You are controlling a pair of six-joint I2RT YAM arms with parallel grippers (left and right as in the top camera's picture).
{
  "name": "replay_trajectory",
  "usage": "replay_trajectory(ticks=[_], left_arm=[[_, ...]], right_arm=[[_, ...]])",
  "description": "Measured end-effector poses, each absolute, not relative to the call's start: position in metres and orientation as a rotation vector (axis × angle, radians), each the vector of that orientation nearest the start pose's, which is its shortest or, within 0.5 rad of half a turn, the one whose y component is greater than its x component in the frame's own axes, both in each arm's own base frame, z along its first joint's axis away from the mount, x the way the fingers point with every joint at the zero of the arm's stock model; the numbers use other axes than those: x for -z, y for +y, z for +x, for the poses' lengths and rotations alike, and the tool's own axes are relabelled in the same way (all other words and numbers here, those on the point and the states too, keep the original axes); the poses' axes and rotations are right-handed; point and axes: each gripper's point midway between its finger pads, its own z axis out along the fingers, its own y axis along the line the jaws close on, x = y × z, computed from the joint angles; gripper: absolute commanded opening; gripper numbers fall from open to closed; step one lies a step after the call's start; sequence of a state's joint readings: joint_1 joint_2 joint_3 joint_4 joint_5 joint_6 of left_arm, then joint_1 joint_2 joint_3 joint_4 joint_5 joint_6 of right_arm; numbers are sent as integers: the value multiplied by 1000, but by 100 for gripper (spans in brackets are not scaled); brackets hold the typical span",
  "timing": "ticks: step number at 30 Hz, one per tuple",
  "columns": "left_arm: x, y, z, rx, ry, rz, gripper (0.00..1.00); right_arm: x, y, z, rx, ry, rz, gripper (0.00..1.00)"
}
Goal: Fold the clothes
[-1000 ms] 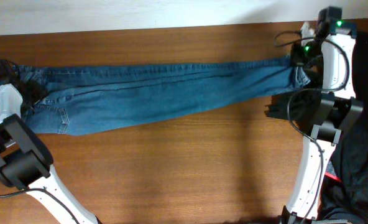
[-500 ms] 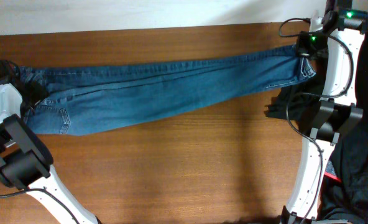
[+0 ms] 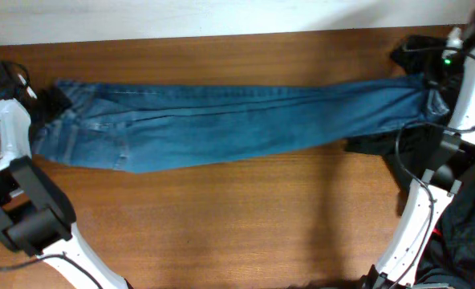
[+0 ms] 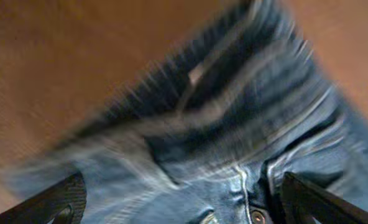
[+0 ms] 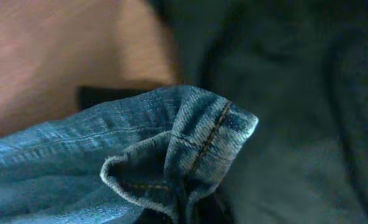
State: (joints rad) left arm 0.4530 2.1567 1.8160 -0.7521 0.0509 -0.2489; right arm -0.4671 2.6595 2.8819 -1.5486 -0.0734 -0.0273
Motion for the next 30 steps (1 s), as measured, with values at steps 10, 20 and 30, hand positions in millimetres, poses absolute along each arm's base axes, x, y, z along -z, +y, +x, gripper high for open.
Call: replay_trajectory(ticks=[10,20,30], left_arm=[[-145,208,481,30,2433,-834,99],[-141,205,475,37,2463,-845,99],[-138,202,469,32,2500,-824,99]], right_arm=[[-116,-180,499,-50,2871,460,4],[-162,34,520,-190,2851,-51,4],[-169,189,514,-256,2750,-296,4]])
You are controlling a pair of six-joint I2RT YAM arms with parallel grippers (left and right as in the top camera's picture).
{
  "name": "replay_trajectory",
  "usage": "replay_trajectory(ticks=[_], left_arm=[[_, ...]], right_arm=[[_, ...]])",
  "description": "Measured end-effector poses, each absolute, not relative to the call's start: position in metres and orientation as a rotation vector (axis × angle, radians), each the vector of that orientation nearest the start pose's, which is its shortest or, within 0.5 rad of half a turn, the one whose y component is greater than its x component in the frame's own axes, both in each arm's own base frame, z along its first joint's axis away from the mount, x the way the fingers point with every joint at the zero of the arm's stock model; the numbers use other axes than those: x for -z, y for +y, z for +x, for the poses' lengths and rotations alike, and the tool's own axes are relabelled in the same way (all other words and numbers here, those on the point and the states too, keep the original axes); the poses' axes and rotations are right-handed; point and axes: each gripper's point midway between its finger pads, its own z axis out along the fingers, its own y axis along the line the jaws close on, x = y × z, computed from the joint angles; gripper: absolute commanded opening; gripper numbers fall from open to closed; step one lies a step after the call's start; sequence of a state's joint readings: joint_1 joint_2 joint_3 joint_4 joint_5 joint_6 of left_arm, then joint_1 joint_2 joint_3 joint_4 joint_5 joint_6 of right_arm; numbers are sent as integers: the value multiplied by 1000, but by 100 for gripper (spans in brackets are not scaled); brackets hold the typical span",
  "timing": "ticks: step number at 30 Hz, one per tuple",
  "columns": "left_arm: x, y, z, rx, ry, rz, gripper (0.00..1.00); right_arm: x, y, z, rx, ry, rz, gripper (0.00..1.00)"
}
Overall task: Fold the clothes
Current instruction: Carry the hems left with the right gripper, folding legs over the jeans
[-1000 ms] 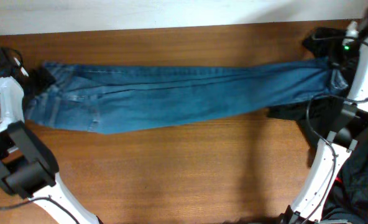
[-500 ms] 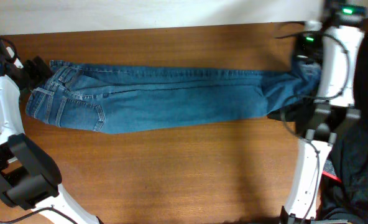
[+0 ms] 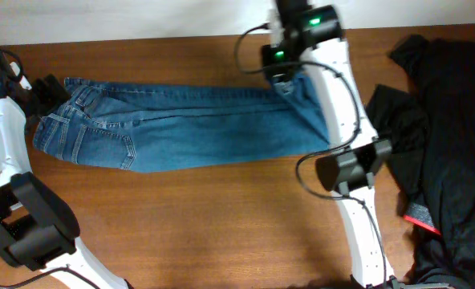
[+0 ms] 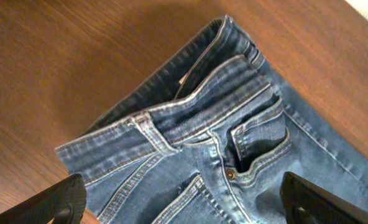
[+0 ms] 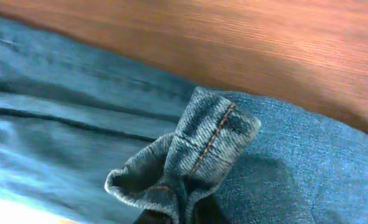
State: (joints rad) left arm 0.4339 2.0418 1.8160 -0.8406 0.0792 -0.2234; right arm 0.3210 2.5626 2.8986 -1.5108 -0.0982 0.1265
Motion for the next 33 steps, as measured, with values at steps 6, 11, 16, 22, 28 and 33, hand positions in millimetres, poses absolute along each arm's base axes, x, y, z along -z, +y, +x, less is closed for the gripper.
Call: replay_trajectory(ticks=[6,11,16,22,28,33], left_arm=[[-136,201,466,32,2518,-820,99],[-135,200,464,33,2527,-818,99],[-135,200,464,32,2528,-813,99],[-135,200,464,31,2528,-814,99],[-135,200,464,31,2528,-813,99],[-134,200,464,32,2532,-814,99]], right_arm=[[-168,228,499,-237,2746,-345,5],[-161,238,495,-233,2759,-337,5],[-143,240,495,-224,2796,-329,6],[-141,246,490,-223,2806,-346,7],[-141,254,488,-240,2803,-365,7],[-132,270,487,-275,2800,-397,7]])
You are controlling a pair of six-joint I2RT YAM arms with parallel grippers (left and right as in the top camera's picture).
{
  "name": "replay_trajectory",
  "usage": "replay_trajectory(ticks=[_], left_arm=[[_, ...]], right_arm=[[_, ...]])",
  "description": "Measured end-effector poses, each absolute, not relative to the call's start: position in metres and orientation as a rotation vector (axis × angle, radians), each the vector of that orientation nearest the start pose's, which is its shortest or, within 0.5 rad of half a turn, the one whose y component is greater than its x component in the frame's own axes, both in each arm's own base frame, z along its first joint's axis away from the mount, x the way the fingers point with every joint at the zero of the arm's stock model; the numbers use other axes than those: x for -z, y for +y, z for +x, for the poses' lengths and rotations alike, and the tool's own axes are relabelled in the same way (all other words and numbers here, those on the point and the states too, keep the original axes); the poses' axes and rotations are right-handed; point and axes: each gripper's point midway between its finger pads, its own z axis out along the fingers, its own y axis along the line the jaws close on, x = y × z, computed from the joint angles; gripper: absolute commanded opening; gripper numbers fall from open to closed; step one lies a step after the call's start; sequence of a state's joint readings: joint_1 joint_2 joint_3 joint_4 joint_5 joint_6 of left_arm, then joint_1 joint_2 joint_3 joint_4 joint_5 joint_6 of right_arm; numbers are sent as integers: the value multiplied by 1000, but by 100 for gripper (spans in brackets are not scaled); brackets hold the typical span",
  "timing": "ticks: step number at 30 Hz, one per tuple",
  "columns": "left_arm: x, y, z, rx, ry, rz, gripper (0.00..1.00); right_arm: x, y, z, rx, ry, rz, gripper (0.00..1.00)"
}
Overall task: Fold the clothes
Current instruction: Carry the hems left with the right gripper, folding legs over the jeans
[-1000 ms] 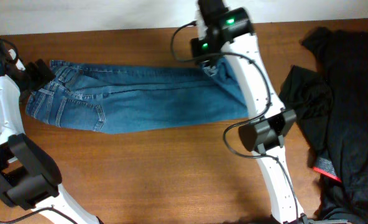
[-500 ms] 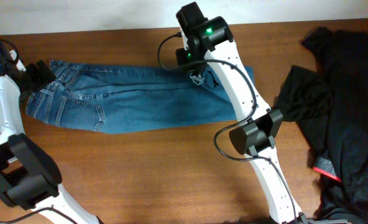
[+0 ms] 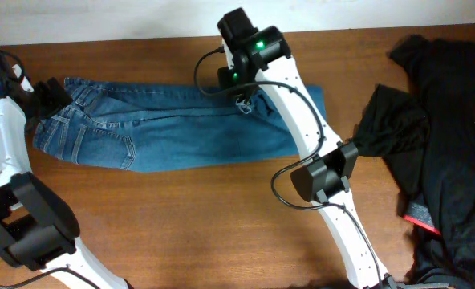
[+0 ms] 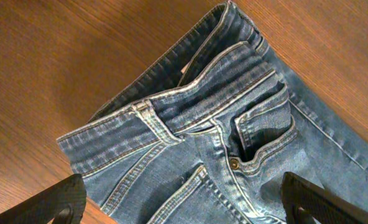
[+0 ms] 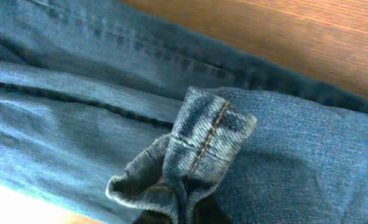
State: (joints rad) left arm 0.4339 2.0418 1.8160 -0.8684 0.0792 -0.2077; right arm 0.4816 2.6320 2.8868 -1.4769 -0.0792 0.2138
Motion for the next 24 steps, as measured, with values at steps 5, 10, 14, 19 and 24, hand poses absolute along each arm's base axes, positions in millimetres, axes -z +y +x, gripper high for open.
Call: replay_trajectory(ticks=[5,10,14,19,24], left_arm=[[-134,200,464,31,2533,-811,99],[-134,200,464,31,2533,-811,99],[-134,200,464,31,2533,-810,99],[-134,200,464,31,2533,-810,99],[-134,200,463,31,2535,-811,99]], right_arm=[[-127,293,485,-329,2775,-447,6],[-138,335,487,-517,2665,-559,7],[-146,360,481,-616,2611,-621,10],[-152,382,474,-673,2560,-671,12],[-156,406,462,-706,2515,-737,16]])
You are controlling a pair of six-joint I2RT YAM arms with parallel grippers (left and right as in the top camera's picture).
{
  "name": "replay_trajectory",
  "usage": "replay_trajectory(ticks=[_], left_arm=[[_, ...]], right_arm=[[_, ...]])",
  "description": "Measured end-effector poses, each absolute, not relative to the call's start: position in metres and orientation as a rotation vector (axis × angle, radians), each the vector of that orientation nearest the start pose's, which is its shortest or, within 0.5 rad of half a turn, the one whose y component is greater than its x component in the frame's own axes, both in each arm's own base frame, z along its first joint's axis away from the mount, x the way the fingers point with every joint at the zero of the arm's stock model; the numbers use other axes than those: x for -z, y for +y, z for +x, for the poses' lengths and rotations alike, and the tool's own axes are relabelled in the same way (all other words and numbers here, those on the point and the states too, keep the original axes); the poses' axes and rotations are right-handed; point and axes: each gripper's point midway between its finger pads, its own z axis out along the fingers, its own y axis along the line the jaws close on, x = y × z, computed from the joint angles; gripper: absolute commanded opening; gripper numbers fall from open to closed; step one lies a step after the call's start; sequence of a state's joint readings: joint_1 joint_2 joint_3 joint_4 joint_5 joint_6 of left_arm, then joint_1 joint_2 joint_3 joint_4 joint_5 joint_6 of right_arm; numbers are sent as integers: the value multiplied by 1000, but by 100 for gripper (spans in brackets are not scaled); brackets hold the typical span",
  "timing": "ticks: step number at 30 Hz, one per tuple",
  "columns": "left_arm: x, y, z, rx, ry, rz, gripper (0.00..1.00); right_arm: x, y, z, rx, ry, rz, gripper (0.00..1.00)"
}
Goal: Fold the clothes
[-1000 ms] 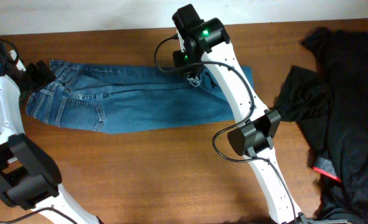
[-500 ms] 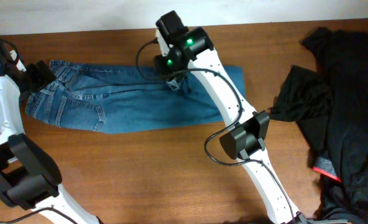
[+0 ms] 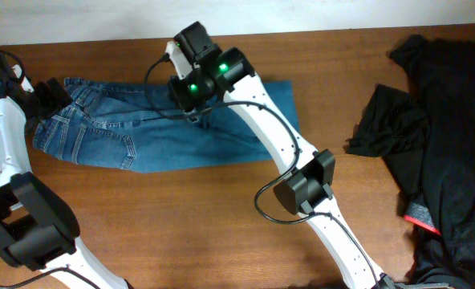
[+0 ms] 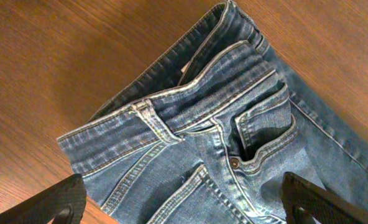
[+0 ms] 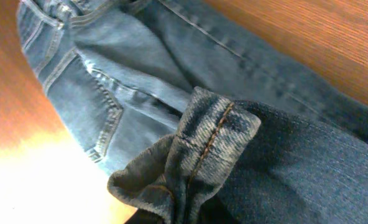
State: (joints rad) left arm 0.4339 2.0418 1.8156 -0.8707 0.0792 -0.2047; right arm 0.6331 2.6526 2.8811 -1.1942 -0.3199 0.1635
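Blue jeans (image 3: 141, 132) lie along the table's back left, with the waistband (image 4: 171, 118) at the left end. The legs are doubled back, with the fold edge (image 3: 290, 108) at the right. My right gripper (image 3: 192, 111) is shut on the bunched leg hems (image 5: 202, 146) and holds them above the thigh and back pocket (image 5: 103, 118); its fingers are hidden under the cloth. My left gripper (image 3: 49, 95) hovers open over the waistband. Its dark fingertips (image 4: 63, 199) sit wide apart with nothing between them.
A heap of black clothes (image 3: 438, 120) covers the right end of the wooden table (image 3: 181, 233), with a red-edged item (image 3: 420, 215) in it. The right arm's links (image 3: 302, 189) stretch across the middle of the table. A white wall strip runs along the back edge.
My right gripper has moved left with the hems, from over the knees to over the thighs, and the fold edge has shifted left with it. The left gripper has stayed open over the waistband.
First the jeans lay stretched across the table, with the right gripper holding the hems at the far right and the left at the waist. Then the left gripper stood open above the waistband. At each later moment the hems were further left over the legs, and the jeans are now doubled.
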Motion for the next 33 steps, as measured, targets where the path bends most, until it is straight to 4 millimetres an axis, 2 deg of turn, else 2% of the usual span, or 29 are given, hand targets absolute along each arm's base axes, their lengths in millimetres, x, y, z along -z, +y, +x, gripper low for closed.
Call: replay_trajectory(ticks=[3,9,13,18,20,22,26,30,32,33], left_arm=[[-134,199,463,31,2536,-812,99],[-134,199,462,32,2538,-812,99],[-134,199,462,32,2539,-813,99],[-134,199,462,32,2539,-813,99],[-134,199,462,32,2539,-813,99],[-134,199,462,32,2539,-813,99],[-134,199,462,31,2541,-808,99],[-134,199,462,24,2548,-780,99],[-135,199,464,16,2555,-724,99],[-136,198,466,18,2561,-673,99]], right_arm=[[-154,415,456,-709,2509,-767,25],[-141,422,455,-726,2516,-783,63],[-138,425,454,-744,2500,-823,71],[-137,415,460,-733,2509,-811,72],[-133,395,470,-700,2548,-765,72],[-126,361,479,-640,2627,-694,72],[-118,262,494,-515,2822,-469,67],[-110,172,488,-388,3001,-258,68],[-107,148,485,-350,3042,-215,68],[-107,144,485,-345,3046,-213,68]])
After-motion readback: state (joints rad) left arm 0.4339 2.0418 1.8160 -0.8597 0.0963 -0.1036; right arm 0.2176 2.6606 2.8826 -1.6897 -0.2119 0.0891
